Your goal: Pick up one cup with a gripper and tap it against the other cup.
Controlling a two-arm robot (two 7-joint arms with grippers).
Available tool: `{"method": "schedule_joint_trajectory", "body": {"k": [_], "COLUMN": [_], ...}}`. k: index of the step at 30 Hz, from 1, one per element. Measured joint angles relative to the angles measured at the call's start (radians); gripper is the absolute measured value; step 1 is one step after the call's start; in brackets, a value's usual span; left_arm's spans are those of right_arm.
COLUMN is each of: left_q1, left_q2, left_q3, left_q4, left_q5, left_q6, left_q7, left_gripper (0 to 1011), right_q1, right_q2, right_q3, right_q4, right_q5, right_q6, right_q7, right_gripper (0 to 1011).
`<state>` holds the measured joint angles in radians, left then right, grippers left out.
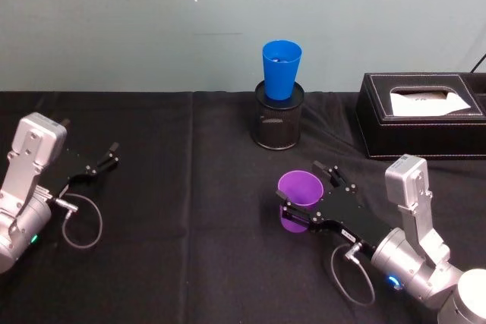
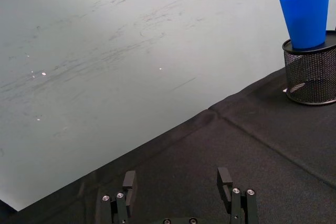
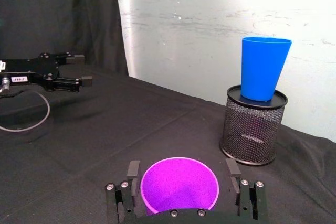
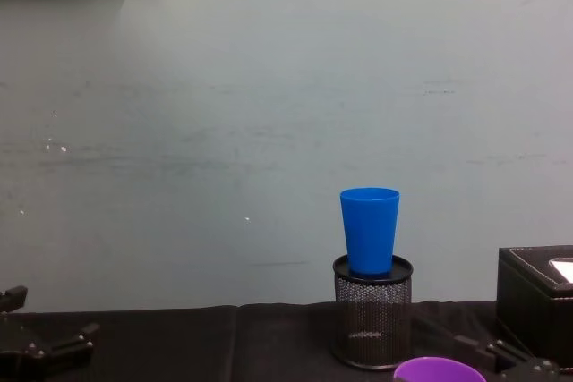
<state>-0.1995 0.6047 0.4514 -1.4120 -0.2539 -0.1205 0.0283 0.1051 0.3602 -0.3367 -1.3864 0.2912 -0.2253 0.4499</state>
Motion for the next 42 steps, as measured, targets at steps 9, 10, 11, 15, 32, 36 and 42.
{"method": "schedule_joint_trajectory", "body": {"k": [9,10,11,15,32,36,42], "left_q1": [0.000,0.000,0.000,0.000,0.000,0.000,0.000], "left_q2": [0.000,0.000,0.000,0.000,0.000,0.000,0.000], "left_q3": [0.000,0.000,0.000,0.000,0.000,0.000,0.000], "left_q4": [0.000,0.000,0.000,0.000,0.000,0.000,0.000], "left_q5": [0.000,0.000,0.000,0.000,0.000,0.000,0.000], "left_q6": [0.000,0.000,0.000,0.000,0.000,0.000,0.000], "left_q7": [0.000,0.000,0.000,0.000,0.000,0.000,0.000], "left_gripper": [1000,1000,1000,1000,1000,1000,1000], "right_q1": [0.000,0.000,0.000,-0.009,-0.096,-0.090,-0.069], "right_q2": [0.001,0.001,0.001,0.001,-0.066,-0.090,-0.117], "right_q3": [0.000,0.000,0.000,0.014,0.146,0.155,0.158], "right_q4": [-0.001,-0.001,-0.001,-0.028,-0.135,-0.114,-0.072], "right_q5": [0.001,0.001,0.001,0.012,-0.071,-0.136,-0.200], "right_q6": [0.002,0.002,0.002,-0.007,0.016,0.065,0.108], "right_q7": [0.000,0.000,0.000,0.000,-0.250,-0.326,-0.379], "right_gripper": [1003,1003,1003,1003,1003,1003,1003]}}
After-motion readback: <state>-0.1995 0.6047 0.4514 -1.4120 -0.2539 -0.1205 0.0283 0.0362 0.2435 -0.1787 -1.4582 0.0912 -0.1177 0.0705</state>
